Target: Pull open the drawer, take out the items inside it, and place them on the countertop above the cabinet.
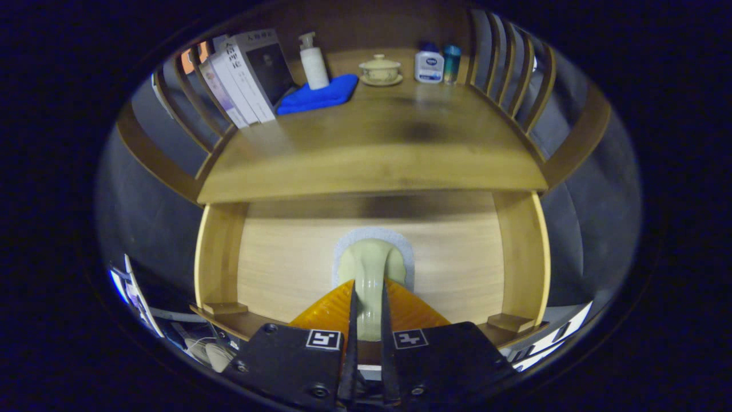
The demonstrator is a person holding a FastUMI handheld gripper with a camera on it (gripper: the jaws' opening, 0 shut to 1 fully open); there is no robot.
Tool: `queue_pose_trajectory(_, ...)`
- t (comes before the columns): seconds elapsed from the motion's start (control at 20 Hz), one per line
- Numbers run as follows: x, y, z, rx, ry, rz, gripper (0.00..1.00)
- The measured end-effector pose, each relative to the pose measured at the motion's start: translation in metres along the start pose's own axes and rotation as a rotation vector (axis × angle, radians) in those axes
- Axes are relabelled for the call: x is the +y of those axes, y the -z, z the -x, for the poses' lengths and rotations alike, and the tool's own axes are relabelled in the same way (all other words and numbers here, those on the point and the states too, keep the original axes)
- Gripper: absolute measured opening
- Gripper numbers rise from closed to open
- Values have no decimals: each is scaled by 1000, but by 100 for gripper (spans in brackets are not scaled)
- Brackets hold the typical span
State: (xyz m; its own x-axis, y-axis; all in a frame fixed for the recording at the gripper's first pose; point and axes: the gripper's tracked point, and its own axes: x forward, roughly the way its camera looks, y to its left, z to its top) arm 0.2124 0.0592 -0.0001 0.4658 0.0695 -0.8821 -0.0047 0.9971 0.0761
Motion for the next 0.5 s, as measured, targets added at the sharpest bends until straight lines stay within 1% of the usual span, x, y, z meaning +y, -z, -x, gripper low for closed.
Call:
queue_pose_trajectory(0.15, 4, -34, 20, -51, -5, -5, 20)
queue_pose_trajectory(0.25, 8, -61, 25, -86, -8, -13, 20)
queue_pose_trajectory(0.35, 10, -81, 24, -92, -4, -1, 20)
queue_pose_trajectory(0.5, 16, -114, 11, -96, -1, -6, 20)
